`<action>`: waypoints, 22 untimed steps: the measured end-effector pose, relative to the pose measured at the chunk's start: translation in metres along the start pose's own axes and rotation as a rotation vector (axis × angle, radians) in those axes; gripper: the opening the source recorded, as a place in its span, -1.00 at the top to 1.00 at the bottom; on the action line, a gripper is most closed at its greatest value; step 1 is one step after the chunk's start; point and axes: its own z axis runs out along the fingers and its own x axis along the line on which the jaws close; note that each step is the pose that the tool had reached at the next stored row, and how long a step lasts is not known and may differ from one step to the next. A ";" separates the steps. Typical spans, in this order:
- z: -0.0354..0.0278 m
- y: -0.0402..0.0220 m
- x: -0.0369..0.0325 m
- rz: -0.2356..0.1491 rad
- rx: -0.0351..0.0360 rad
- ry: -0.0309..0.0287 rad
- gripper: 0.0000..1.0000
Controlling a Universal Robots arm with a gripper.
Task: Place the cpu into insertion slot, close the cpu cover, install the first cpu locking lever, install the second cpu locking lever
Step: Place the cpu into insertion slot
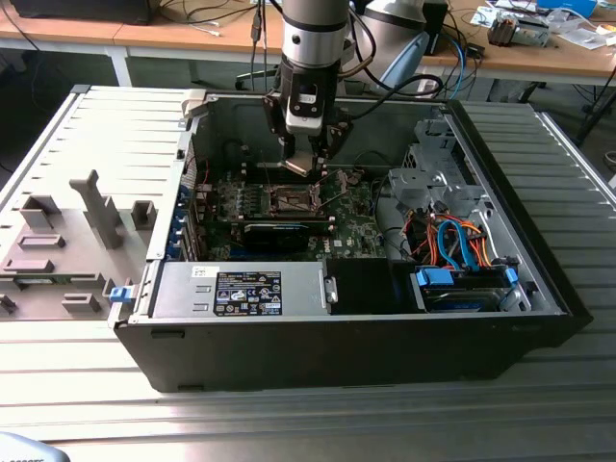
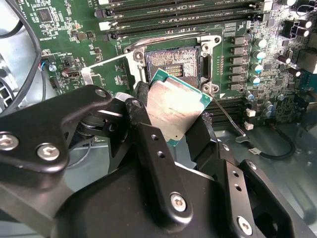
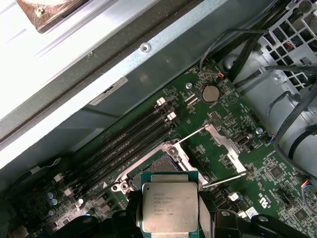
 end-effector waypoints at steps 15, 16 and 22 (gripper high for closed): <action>0.0001 0.0000 0.0000 0.017 -0.0002 -0.0005 -0.09; 0.0000 0.0000 0.0000 0.018 -0.0002 -0.0004 -0.09; 0.0001 0.0000 0.0000 0.024 -0.0003 -0.0006 -0.09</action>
